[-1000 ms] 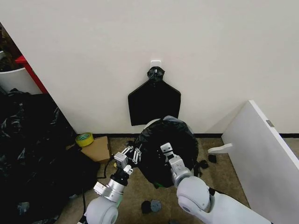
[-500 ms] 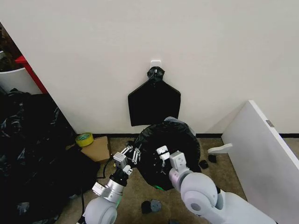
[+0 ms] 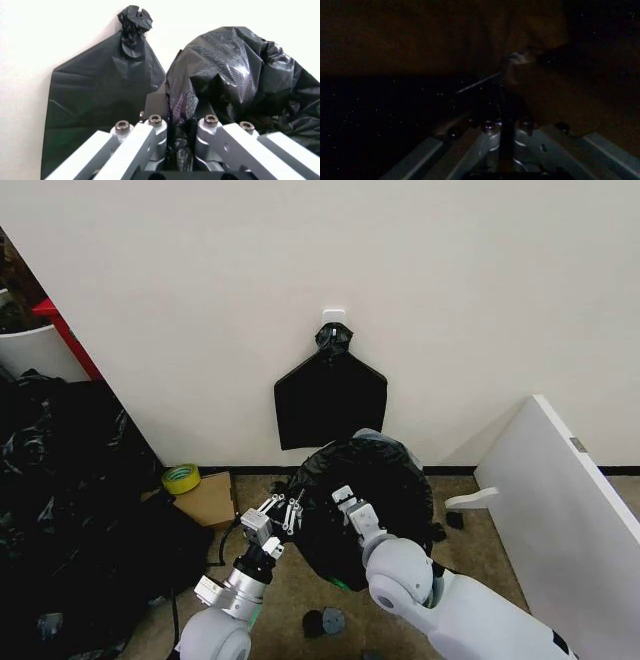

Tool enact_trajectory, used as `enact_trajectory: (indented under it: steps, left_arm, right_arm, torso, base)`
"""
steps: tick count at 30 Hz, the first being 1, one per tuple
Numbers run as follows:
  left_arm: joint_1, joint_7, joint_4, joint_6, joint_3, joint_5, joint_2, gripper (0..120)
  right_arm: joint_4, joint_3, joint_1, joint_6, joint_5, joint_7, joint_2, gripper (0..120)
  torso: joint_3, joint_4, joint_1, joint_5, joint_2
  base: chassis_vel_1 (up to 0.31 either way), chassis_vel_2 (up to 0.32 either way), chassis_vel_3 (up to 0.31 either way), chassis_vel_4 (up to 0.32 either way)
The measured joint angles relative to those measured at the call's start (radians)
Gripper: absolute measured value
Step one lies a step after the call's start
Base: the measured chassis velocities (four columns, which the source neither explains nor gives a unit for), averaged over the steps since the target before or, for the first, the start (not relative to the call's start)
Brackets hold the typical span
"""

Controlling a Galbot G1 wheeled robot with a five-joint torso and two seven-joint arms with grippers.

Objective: Place the garbage bag over the trash bin.

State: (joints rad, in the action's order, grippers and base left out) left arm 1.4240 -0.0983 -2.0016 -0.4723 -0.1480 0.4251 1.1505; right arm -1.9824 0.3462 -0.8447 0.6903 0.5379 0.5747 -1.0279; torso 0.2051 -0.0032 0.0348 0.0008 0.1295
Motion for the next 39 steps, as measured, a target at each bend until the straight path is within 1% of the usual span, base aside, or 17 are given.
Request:
enact_trajectory:
  steps: [3,5,10,13,14,16,19,21,26,27,29,34,37,39]
  left_arm:
    - [-0.003,0.001,0.006,0.000,0.000,0.002,0.000,5]
    - [-0.010,0.005,0.016,0.000,0.000,0.006,0.000,5]
    - [-0.032,0.026,0.046,0.014,0.003,0.050,0.007,5]
    - [-0.036,0.029,0.053,0.019,0.007,0.059,0.009,5]
    - [-0.038,0.029,0.057,0.022,0.010,0.062,0.010,5]
    - [-0.037,0.029,0.058,0.026,0.015,0.063,0.011,5]
    - [-0.029,0.028,0.056,0.027,0.018,0.064,0.011,5]
    - [-0.026,0.027,0.056,0.027,0.019,0.064,0.011,5]
    - [-0.009,0.017,0.041,0.027,0.020,0.062,0.013,5]
    - [-0.005,0.014,0.035,0.027,0.020,0.062,0.013,5]
    - [-0.004,0.012,0.033,0.027,0.020,0.061,0.013,5]
    - [0.002,0.007,0.029,0.026,0.013,0.058,0.012,5]
    - [0.002,0.006,0.029,0.025,0.012,0.058,0.013,5]
    - [-0.001,0.005,0.029,0.025,0.011,0.058,0.014,5]
  right_arm:
    - [0.002,-0.005,-0.004,-0.020,-0.016,-0.003,0.006,0]
    - [-0.019,-0.015,-0.022,-0.056,-0.029,-0.003,0.018,0]
    - [-0.152,-0.025,-0.092,-0.095,-0.042,0.000,0.071,0]
    - [-0.167,-0.021,-0.104,-0.115,-0.071,-0.001,0.074,0]
    - [-0.166,-0.020,-0.109,-0.143,-0.118,-0.005,0.072,0]
    - [-0.139,-0.020,-0.105,-0.187,-0.194,-0.017,0.062,0]
    - [-0.085,-0.024,-0.081,-0.220,-0.252,-0.020,0.039,0]
    - [-0.073,-0.025,-0.075,-0.224,-0.260,-0.020,0.033,0]
    - [0.044,-0.027,-0.024,-0.248,-0.332,-0.025,-0.006,0]
    - [0.069,-0.027,-0.012,-0.244,-0.336,-0.026,-0.012,0]
    - [0.075,-0.027,-0.008,-0.242,-0.335,-0.026,-0.014,0]
    - [0.107,-0.031,0.018,-0.207,-0.280,-0.023,-0.016,0]
    - [0.112,-0.033,0.018,-0.207,-0.276,-0.023,-0.013,0]
    - [0.105,-0.037,0.011,-0.225,-0.273,-0.024,-0.006,0]
  torso:
    - [0.000,0.0000,0.000,-0.0001,0.000]
    - [0.000,0.0000,0.000,0.0001,0.000]
    - [0.000,-0.0003,0.000,-0.0001,0.000]
    - [0.000,-0.0003,0.000,-0.0002,0.000]
    - [0.000,-0.0002,0.000,-0.0001,0.000]
    - [0.000,-0.0002,0.000,-0.0001,0.000]
    - [0.000,0.0000,0.000,-0.0001,0.000]
    - [0.000,0.0001,0.000,0.0000,0.000]
    - [0.000,0.0001,0.000,0.0000,0.000]
    - [0.000,0.0000,0.000,0.0000,0.000]
    - [0.000,0.0000,0.000,0.0000,0.000]
    - [0.000,0.0000,0.000,-0.0001,0.000]
    - [0.000,-0.0001,0.000,0.0000,0.000]
    - [0.000,0.0000,0.000,0.0000,0.000]
  base:
    - [0.000,0.000,0.000,0.000]
    - [0.000,0.000,0.000,0.000]
    - [0.000,0.000,0.000,0.000]
    - [0.000,0.000,0.000,0.000]
    - [0.000,0.000,0.000,0.000]
    - [0.000,0.000,0.000,0.000]
    - [0.000,0.000,0.000,0.000]
    - [0.000,0.000,0.000,0.000]
    - [0.000,0.000,0.000,0.000]
    - [0.000,0.000,0.000,0.000]
    - [0.000,0.000,0.000,0.000]
    - [0.000,0.000,0.000,0.000]
    - [0.000,0.000,0.000,0.000]
    - [0.000,0.000,0.000,0.000]
